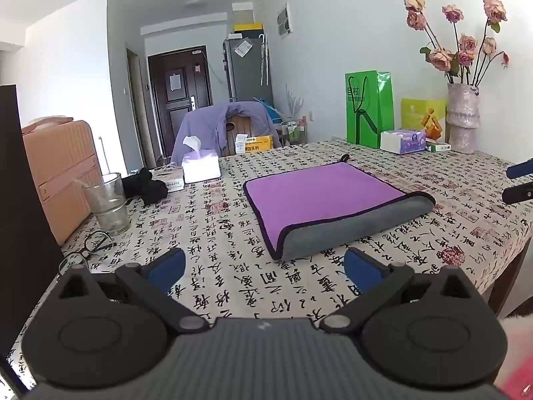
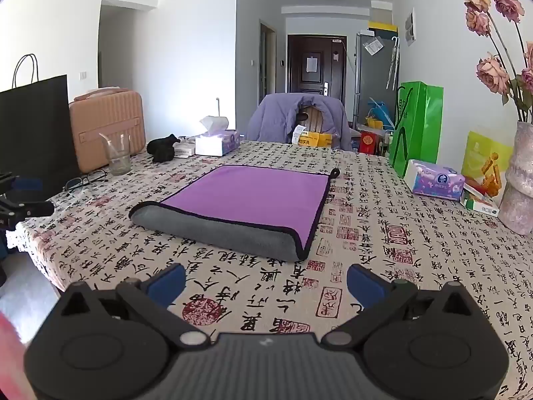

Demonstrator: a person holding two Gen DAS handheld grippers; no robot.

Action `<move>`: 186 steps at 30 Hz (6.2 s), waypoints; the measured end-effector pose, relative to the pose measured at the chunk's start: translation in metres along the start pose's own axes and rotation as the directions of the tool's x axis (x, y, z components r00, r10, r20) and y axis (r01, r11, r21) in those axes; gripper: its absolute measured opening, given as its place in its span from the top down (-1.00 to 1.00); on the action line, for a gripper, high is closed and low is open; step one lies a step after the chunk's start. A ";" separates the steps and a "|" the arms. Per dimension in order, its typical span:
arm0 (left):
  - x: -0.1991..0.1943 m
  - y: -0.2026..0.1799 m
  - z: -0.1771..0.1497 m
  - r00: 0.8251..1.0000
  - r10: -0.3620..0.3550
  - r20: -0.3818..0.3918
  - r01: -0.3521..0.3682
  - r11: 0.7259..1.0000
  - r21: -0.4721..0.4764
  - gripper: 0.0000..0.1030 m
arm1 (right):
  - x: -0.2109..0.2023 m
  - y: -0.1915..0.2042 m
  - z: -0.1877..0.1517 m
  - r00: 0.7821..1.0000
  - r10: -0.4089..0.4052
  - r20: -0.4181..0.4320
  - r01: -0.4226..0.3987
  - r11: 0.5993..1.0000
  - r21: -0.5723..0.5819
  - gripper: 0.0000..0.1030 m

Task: Fold towel

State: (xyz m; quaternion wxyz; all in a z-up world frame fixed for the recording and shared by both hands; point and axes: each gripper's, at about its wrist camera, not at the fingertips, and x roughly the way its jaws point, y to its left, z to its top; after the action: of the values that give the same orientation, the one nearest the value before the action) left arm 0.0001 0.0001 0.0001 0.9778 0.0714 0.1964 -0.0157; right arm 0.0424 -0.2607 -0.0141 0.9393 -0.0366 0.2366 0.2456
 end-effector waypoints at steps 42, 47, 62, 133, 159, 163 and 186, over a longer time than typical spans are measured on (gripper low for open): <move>0.000 0.001 0.001 1.000 -0.013 0.019 0.014 1.000 -0.019 -1.00 | 0.003 -0.002 -0.002 1.000 0.000 -0.006 0.000 1.000 -0.001 -1.00; 0.000 0.001 0.001 1.000 -0.013 0.021 0.013 1.000 -0.019 -1.00 | 0.004 -0.003 -0.001 1.000 -0.001 -0.005 0.001 1.000 -0.001 -1.00; -0.001 0.000 0.002 1.000 -0.016 0.023 0.017 1.000 -0.021 -1.00 | 0.003 -0.002 -0.001 1.000 -0.002 -0.007 0.002 1.000 -0.002 -1.00; 0.086 0.015 0.023 0.998 -0.037 -0.054 0.034 0.998 -0.055 -1.00 | 0.079 -0.025 0.030 0.996 0.017 -0.091 -0.016 1.000 0.018 -1.00; 0.163 0.009 0.028 0.979 -0.103 -0.179 0.097 0.994 -0.041 -0.98 | 0.159 -0.038 0.045 0.982 0.087 -0.166 -0.082 0.996 0.035 -0.69; 0.174 0.003 0.025 0.971 -0.121 -0.207 0.118 0.993 -0.028 -0.76 | 0.170 -0.039 0.046 0.978 0.102 -0.182 -0.098 0.995 0.035 -0.60; 0.189 -0.004 0.018 0.931 -0.243 -0.272 0.236 0.970 -0.061 0.61 | 0.186 -0.041 0.042 0.959 0.180 -0.218 -0.168 0.983 0.074 0.36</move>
State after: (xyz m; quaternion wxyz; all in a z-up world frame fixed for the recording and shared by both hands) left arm 0.1807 -0.0069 -0.0566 0.9322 0.0352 0.3389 -0.1219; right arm 0.2223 -0.2065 -0.0648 0.8820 -0.0175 0.3497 0.3153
